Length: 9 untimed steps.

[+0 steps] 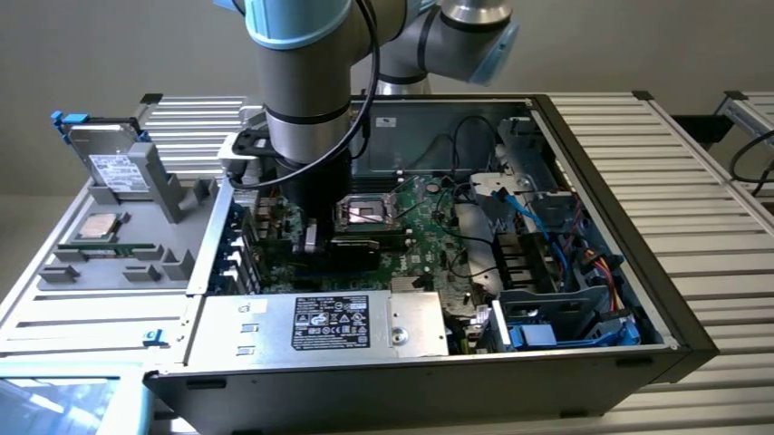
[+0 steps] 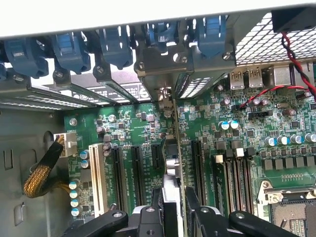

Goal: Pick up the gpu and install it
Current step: 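Insert the gpu into the slot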

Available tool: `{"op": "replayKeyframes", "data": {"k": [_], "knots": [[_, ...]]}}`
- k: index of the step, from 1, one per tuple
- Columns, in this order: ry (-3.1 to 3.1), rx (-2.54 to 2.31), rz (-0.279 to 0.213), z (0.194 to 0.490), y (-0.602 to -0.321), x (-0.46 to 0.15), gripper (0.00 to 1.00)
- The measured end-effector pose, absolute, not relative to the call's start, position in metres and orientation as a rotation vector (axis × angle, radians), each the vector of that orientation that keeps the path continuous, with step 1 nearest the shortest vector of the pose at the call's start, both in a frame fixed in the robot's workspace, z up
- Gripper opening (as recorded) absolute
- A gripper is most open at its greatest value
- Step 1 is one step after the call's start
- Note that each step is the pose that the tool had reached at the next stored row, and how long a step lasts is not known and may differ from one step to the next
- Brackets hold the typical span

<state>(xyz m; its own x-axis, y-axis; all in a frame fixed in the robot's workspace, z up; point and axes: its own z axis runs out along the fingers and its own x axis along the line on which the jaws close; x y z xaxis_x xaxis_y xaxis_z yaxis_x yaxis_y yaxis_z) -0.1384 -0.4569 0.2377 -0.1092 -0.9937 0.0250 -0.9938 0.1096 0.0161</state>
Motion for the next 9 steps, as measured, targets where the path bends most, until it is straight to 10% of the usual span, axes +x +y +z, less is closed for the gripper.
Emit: {"op": "replayKeyframes", "data": {"k": [9], "knots": [[-2.318,2.076,0.007,0.2370,-0.4569,-0.1383,0.29]]}}
